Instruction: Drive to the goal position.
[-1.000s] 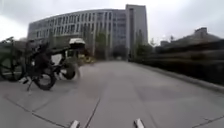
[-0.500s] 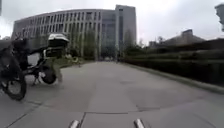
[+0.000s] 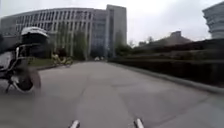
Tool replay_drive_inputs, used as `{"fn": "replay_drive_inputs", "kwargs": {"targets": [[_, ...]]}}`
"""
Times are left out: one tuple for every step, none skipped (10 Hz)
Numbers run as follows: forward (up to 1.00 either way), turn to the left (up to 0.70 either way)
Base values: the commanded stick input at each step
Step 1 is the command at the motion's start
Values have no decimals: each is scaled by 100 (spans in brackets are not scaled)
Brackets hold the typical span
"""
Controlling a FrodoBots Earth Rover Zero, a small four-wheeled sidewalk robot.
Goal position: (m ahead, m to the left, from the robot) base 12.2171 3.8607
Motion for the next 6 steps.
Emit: {"fn": "replay_drive_inputs", "kwargs": {"targets": [[85,0],[85,0],[85,0],[85,0],[85,0],[85,0]]}}
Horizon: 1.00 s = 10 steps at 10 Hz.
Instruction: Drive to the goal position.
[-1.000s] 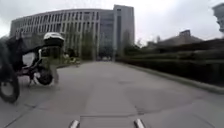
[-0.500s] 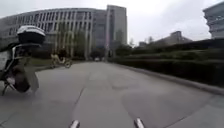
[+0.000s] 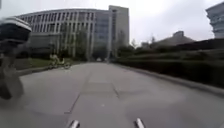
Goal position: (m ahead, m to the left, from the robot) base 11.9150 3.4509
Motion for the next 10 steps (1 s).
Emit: {"fn": "replay_drive_inputs", "kwargs": {"targets": [[85,0],[85,0],[85,0],[85,-9],[85,-28],[85,-34],[85,-34],[85,-34],[85,-34],[85,-34]]}}
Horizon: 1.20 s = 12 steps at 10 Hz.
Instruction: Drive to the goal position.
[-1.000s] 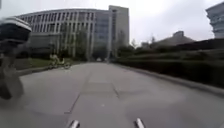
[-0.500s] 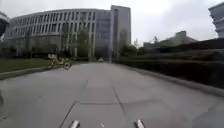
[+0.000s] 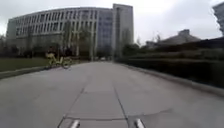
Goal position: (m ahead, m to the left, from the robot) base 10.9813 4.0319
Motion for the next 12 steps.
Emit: {"fn": "replay_drive_inputs", "kwargs": {"targets": [[85,-34],[85,-34],[85,-34],[85,-34],[85,-34],[85,-16],[85,0],[85,0],[85,0],[85,0],[85,0],[85,0]]}}
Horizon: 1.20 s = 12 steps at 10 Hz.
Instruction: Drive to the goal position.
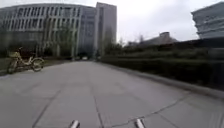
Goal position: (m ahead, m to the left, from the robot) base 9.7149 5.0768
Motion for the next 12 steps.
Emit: {"fn": "replay_drive_inputs", "kwargs": {"targets": [[85,0],[85,0],[85,0],[85,0],[85,0],[85,0],[85,0],[85,0],[85,0],[85,0],[85,0],[85,0]]}}
